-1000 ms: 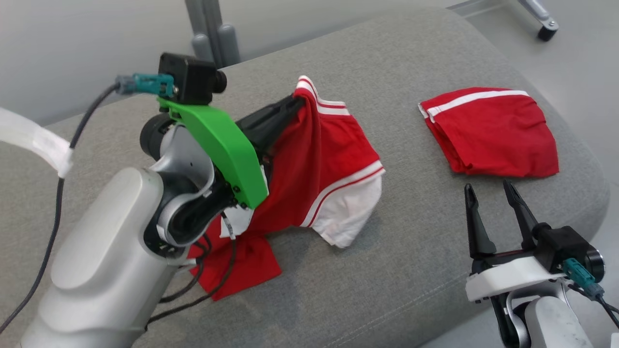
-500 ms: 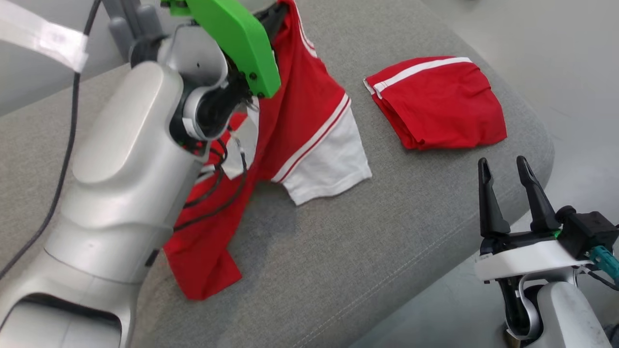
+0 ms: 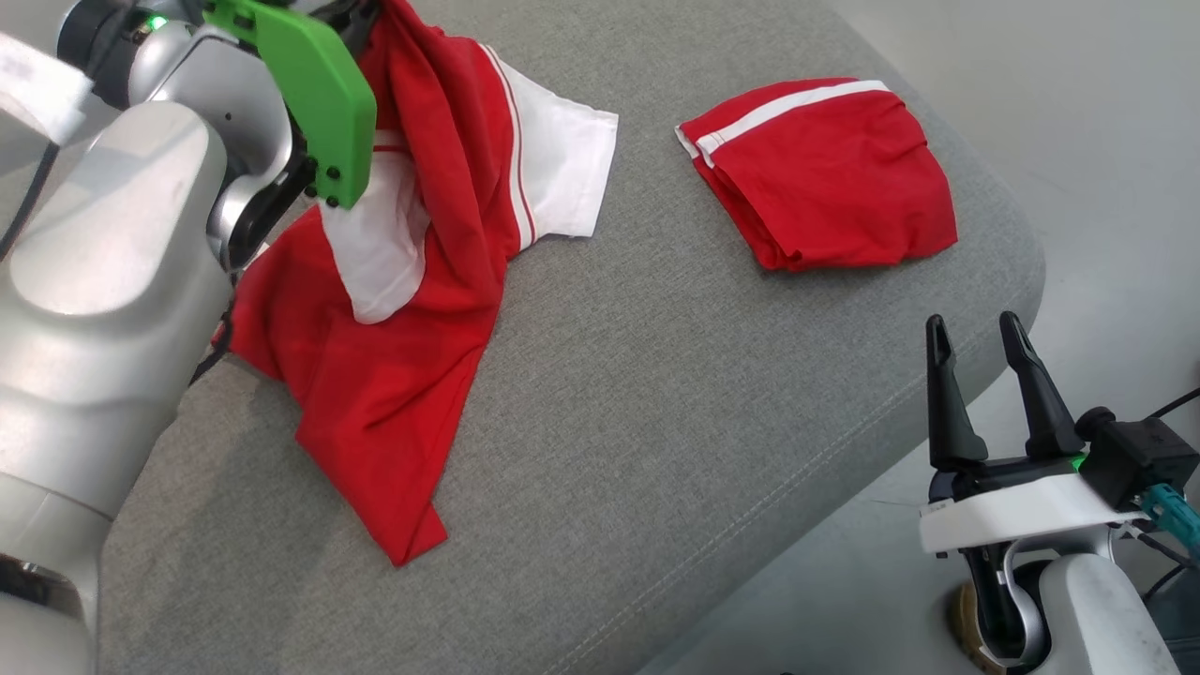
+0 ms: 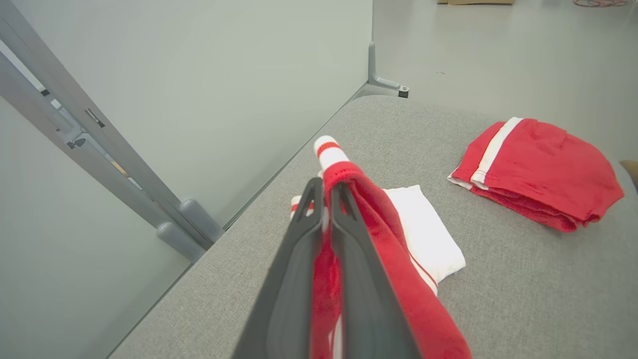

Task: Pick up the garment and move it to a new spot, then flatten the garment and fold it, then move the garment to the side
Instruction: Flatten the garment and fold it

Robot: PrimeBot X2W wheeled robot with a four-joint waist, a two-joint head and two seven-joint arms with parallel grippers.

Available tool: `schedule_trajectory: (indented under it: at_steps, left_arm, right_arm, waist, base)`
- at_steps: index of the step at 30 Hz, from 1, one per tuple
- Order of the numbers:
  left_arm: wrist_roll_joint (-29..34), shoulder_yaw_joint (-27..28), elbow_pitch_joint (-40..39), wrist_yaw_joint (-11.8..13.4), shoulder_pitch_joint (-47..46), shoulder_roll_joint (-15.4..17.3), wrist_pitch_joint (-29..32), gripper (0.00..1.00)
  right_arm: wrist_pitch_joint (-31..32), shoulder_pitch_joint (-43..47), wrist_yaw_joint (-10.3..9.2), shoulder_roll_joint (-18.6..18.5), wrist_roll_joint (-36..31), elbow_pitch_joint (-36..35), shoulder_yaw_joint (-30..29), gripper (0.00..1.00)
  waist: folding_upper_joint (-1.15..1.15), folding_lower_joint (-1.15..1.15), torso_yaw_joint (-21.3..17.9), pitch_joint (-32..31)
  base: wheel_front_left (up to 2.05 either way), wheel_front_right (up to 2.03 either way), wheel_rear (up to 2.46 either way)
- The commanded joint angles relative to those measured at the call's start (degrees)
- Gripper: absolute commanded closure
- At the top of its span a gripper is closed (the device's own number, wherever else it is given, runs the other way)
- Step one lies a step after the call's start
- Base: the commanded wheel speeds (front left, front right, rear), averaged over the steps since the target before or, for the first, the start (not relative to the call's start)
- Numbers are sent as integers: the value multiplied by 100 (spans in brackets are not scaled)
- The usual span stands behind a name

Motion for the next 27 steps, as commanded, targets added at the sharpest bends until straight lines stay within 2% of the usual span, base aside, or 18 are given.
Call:
schedule_trajectory:
  at_steps: [1,5,9,10,11,12,16,19,22,27]
  left_arm:
    - [189,-113,19,-21,16,114,-142,100]
    - [733,-731,390,-18,-124,592,-964,100]
    - [703,-776,935,-19,-157,831,-1398,100]
    - [679,-739,1080,-18,-164,891,-1483,88]
    - [621,-689,1184,-13,-153,912,-1563,19]
    - [539,-609,1290,-4,-126,918,-1638,0]
    - [206,-358,1481,9,152,959,-1892,0]
    - [-229,-168,1490,-3,619,1062,-1710,0]
    - [-570,9,1252,8,967,1238,-1600,0]
    - [-1192,508,472,345,2026,1461,-2092,0]
  right_arm:
    - [-16,-61,0,-2,41,6,34,0]
    - [-16,-122,0,-4,32,66,187,0]
    - [-16,-111,0,-3,-60,160,277,0]
    - [-16,-106,0,-3,-89,194,303,0]
    - [-16,-103,0,-2,-117,224,326,0]
    - [-16,-108,0,-2,-144,255,348,0]
    - [-16,-165,0,-3,-228,366,477,0]
    - [-17,-139,0,-5,-311,456,527,0]
    - [-16,-24,0,-5,-447,464,419,0]
    - [-16,53,0,-5,-677,349,162,0]
  waist:
    - [0,-1,-26,56]
    - [0,-1,-52,111]
    - [0,-1,-45,79]
    - [0,-1,-39,60]
    - [0,-1,-32,37]
    - [0,-1,-23,13]
    - [0,-1,34,-116]
    - [0,-1,94,-265]
    - [0,-1,322,-331]
    - [0,-1,789,-390]
  base:
    - [0,0,0]
    - [0,0,0]
    - [0,0,0]
    - [0,0,0]
    - [0,0,0]
    - [0,0,0]
    - [0,0,0]
    - [0,0,0]
    - [0,0,0]
    - [0,0,0]
